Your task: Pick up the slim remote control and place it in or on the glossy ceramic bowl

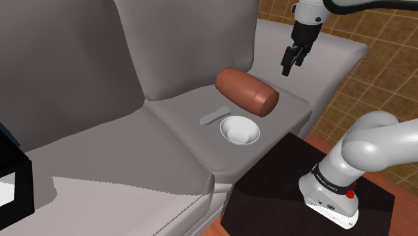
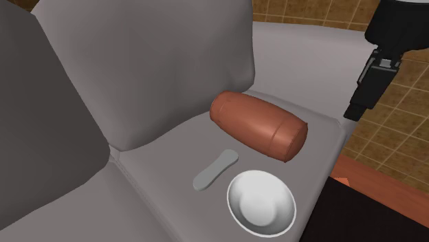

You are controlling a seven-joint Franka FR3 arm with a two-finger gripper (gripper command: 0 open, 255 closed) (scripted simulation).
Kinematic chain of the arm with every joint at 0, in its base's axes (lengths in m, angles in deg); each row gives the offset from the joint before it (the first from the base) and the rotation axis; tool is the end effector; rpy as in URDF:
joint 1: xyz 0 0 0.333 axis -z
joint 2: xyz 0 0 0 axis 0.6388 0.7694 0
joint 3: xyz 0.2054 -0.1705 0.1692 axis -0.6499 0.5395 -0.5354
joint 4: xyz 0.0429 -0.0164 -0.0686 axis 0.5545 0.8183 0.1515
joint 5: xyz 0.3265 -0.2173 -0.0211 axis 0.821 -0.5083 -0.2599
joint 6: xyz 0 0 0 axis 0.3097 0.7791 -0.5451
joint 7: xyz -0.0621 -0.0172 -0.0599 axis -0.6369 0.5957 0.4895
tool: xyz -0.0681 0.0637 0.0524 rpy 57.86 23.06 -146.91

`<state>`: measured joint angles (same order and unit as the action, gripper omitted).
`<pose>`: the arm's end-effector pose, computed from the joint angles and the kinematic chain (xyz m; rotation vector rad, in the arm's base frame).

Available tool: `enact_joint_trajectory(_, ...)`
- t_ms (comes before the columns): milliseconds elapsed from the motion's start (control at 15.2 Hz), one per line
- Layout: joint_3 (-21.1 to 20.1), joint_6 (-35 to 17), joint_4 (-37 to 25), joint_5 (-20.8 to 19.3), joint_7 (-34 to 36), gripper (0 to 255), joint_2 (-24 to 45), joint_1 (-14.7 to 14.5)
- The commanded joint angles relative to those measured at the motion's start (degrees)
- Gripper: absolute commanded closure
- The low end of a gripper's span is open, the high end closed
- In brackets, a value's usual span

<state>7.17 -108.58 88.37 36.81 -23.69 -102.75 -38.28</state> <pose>0.3075 0.0020 0.5816 2.9875 0.0001 -0.0073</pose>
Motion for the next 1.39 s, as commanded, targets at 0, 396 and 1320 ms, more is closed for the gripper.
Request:
enact_joint_trajectory(0, 0.00, 0.00, 0.00, 0.00, 0.00, 0, 0.00, 0.00)
enact_joint_trajectory(396, 6.05, -12.15, 3.14, -3.03, -14.37, 0, 7.97, -2.97)
enact_joint_trajectory(1320, 15.37, -36.48, -1.45, -1.03, -48.51, 0, 35.78, -10.62)
